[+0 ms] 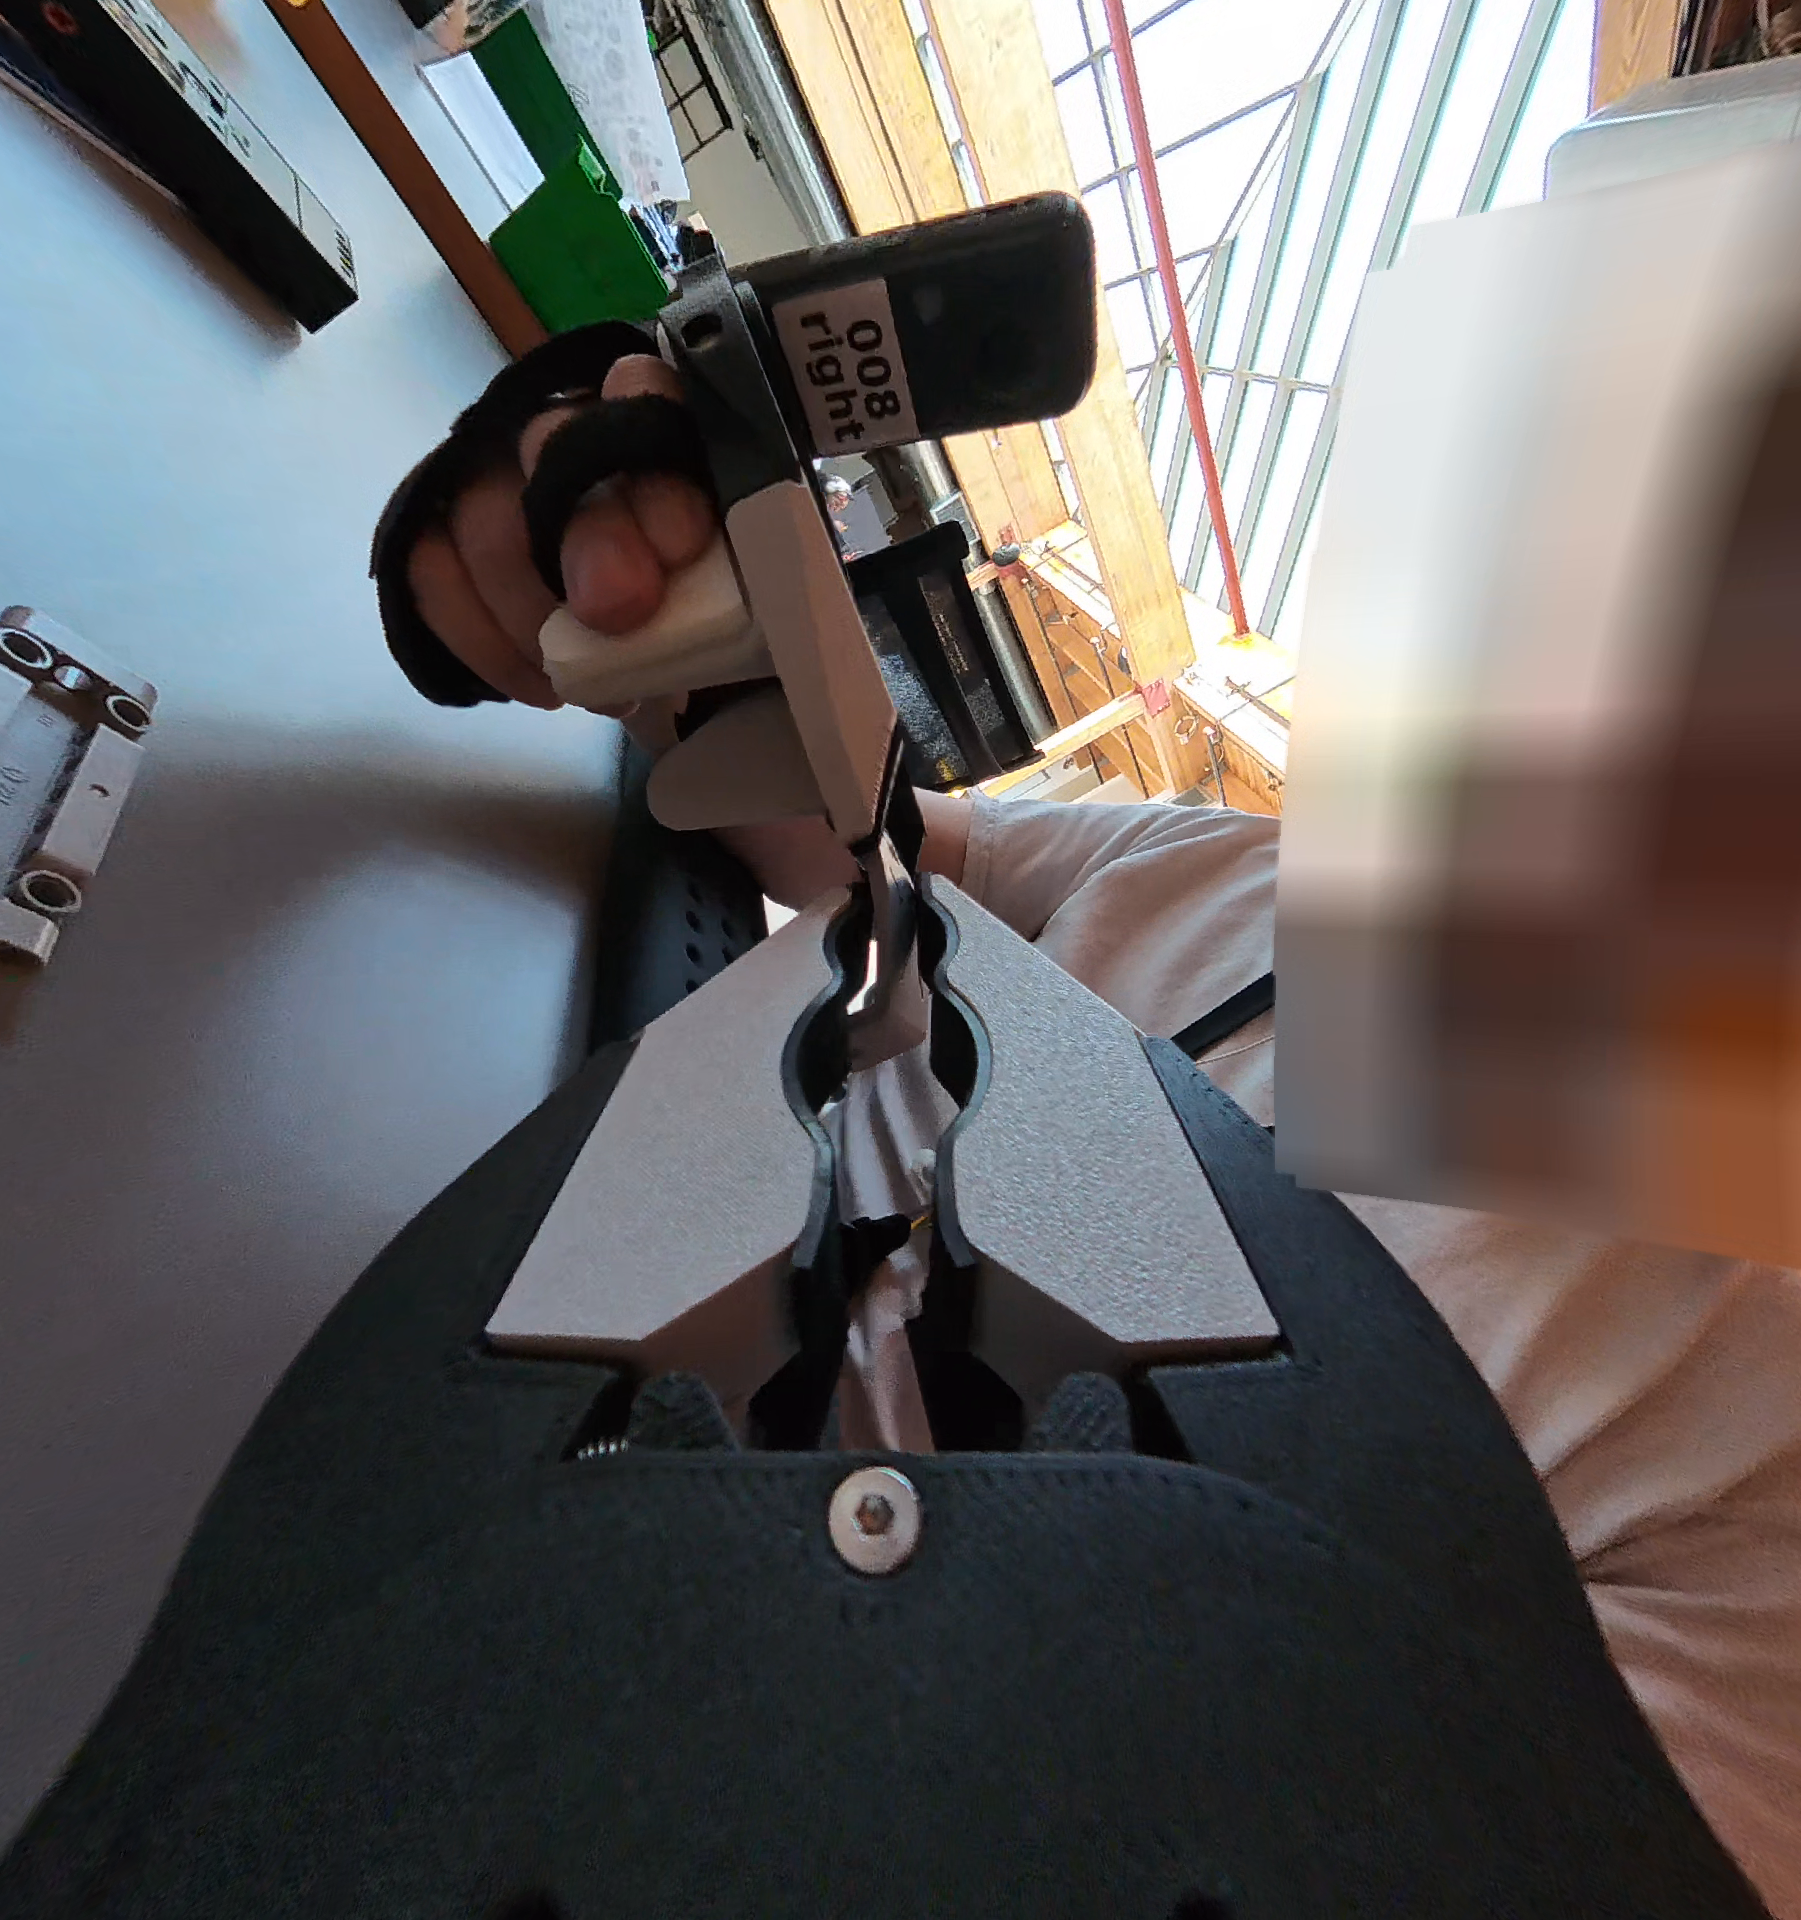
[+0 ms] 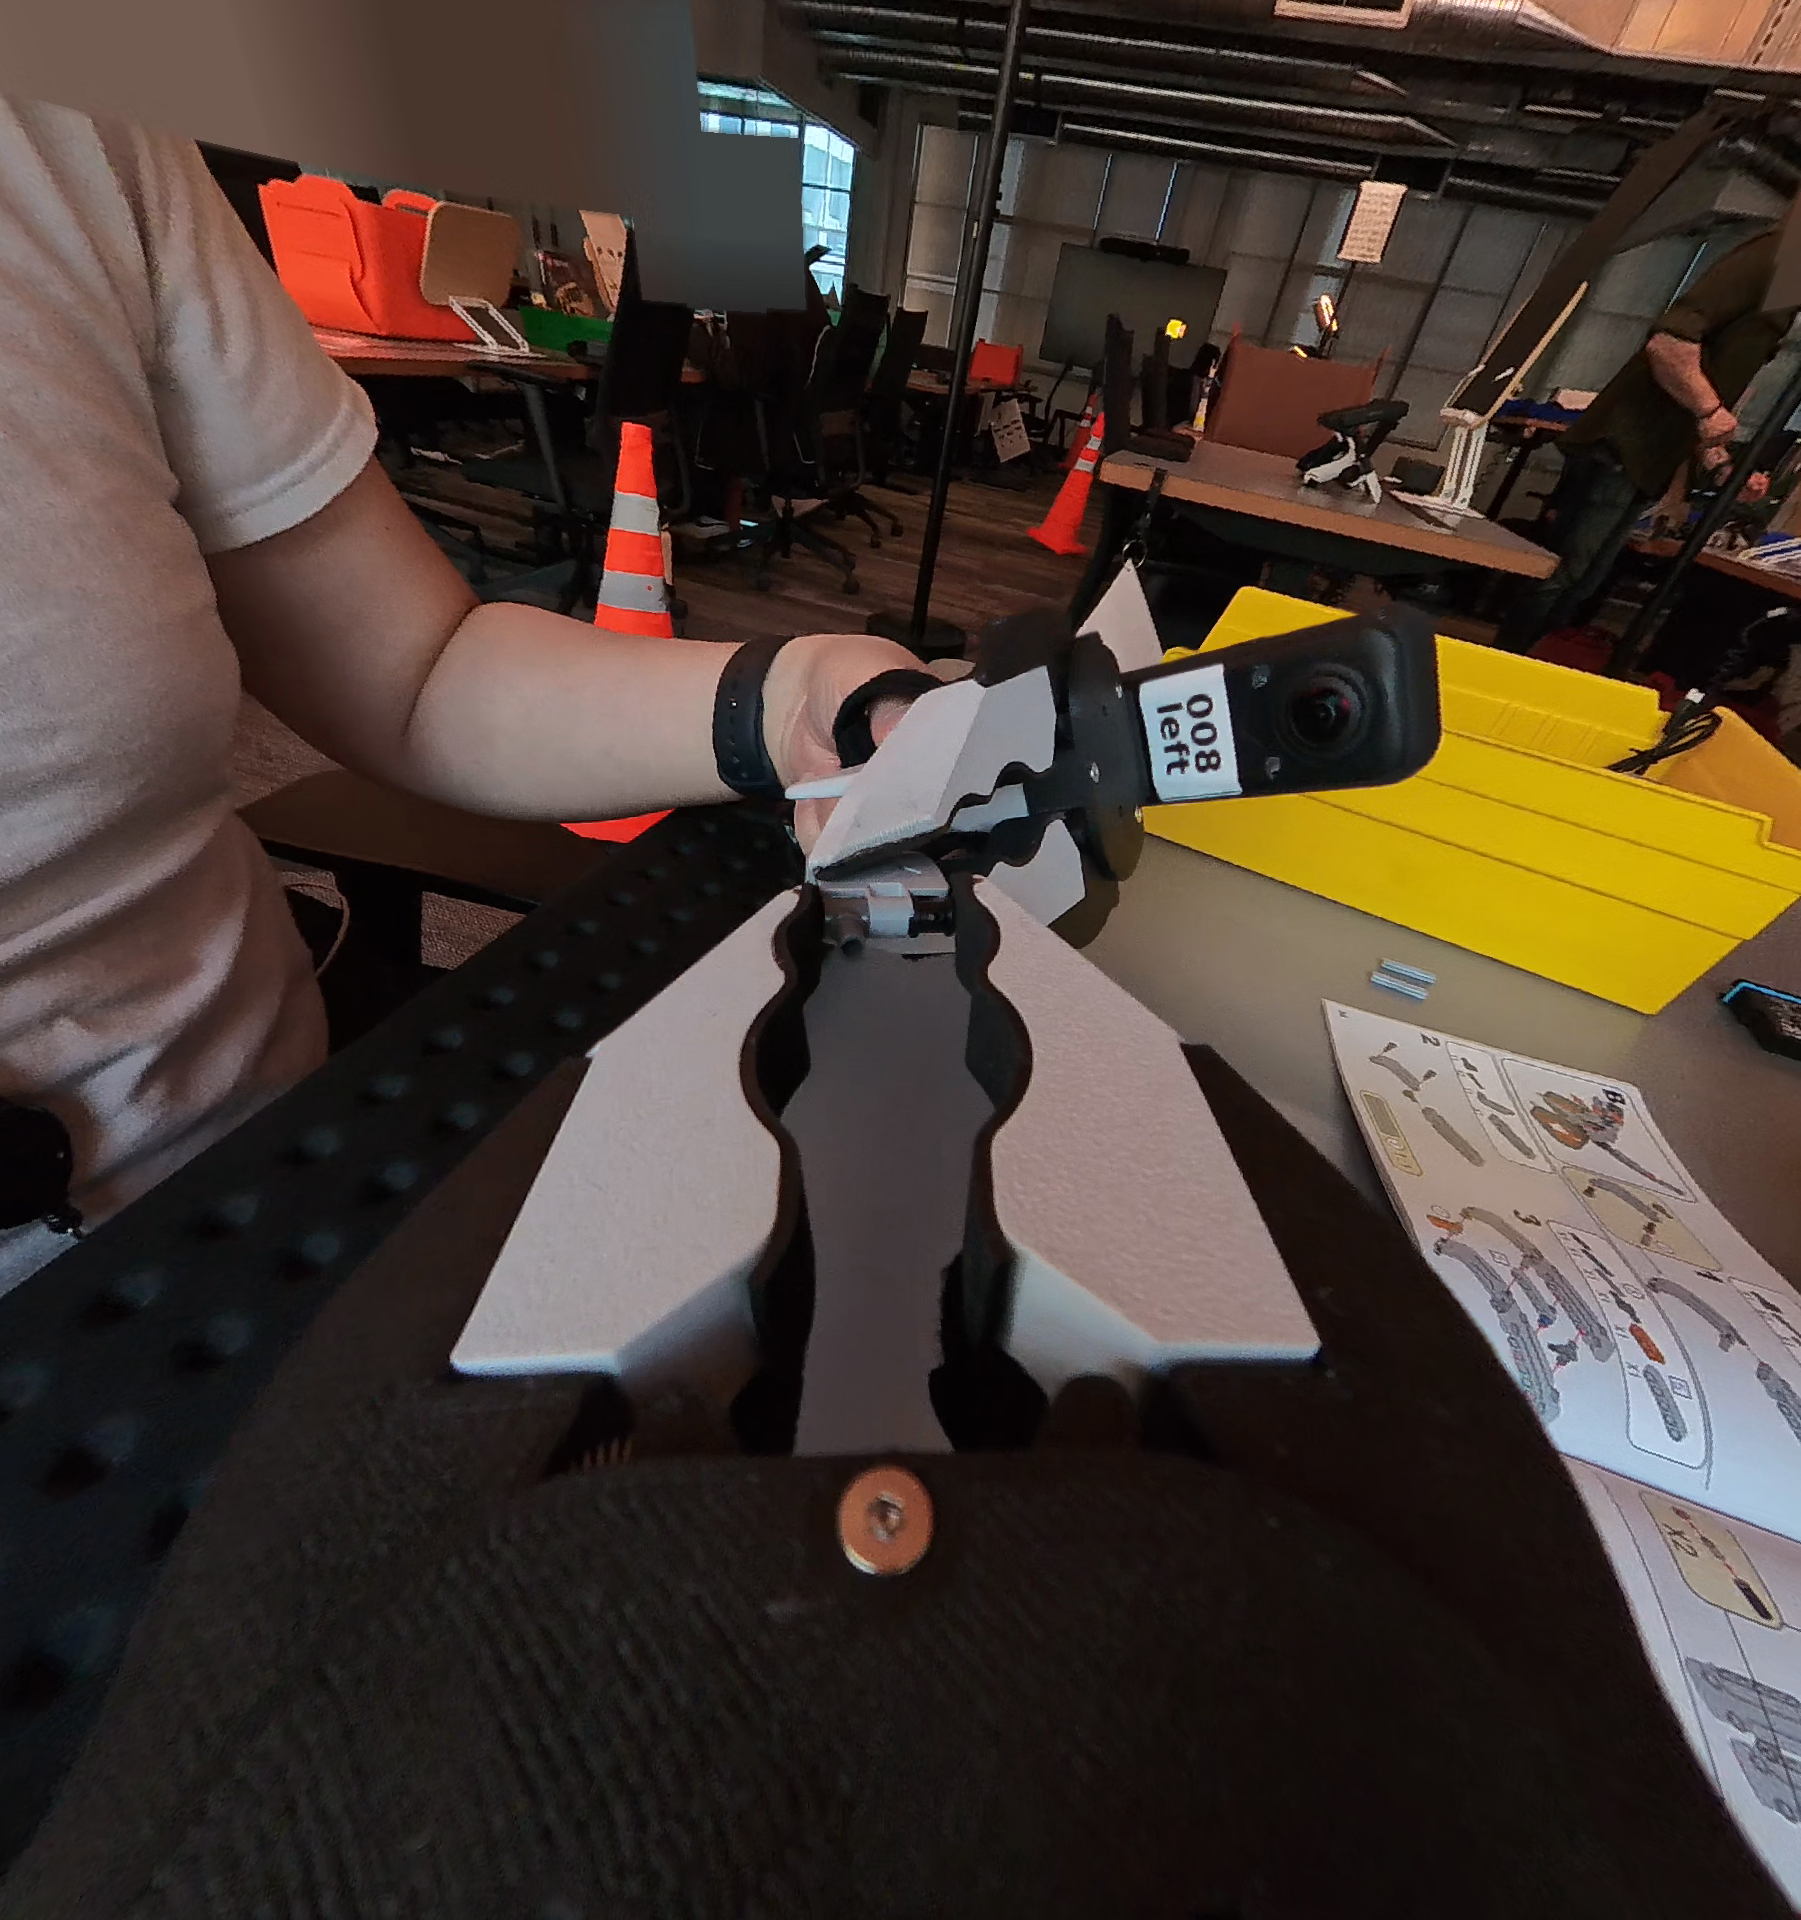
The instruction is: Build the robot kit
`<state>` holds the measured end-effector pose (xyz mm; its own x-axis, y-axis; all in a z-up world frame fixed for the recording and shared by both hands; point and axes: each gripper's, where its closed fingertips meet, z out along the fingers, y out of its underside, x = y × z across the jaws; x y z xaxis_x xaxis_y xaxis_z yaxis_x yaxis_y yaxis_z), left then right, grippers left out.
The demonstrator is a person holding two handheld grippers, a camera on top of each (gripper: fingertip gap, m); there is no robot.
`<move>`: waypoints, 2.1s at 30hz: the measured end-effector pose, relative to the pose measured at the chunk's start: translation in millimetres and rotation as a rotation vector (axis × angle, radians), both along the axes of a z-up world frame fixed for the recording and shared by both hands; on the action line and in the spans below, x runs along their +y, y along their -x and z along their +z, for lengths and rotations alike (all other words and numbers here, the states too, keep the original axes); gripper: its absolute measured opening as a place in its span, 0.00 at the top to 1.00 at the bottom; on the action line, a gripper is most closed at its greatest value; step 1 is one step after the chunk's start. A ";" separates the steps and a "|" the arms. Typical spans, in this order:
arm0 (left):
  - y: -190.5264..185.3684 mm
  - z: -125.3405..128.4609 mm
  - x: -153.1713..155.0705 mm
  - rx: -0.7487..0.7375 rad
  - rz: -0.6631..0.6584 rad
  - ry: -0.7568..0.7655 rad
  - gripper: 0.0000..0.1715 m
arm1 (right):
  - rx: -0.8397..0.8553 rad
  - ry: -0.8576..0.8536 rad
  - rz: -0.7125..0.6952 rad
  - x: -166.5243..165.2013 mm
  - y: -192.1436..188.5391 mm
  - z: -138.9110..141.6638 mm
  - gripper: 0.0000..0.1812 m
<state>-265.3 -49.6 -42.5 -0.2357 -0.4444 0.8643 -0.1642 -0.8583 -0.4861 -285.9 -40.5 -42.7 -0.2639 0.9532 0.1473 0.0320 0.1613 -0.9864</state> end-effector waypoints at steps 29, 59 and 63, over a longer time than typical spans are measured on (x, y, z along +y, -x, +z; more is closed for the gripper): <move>10.2 -9.9 4.0 0.143 0.074 -0.049 0.97 | -0.153 0.285 0.062 4.3 -8.4 -8.3 0.98; 11.1 -11.6 26.0 0.473 0.373 -0.792 0.85 | 0.011 -0.003 -0.097 16.2 -8.3 14.1 0.88; 10.6 0.1 7.3 0.358 0.239 -0.591 0.85 | -0.028 -0.250 -0.174 9.3 -5.8 15.1 0.87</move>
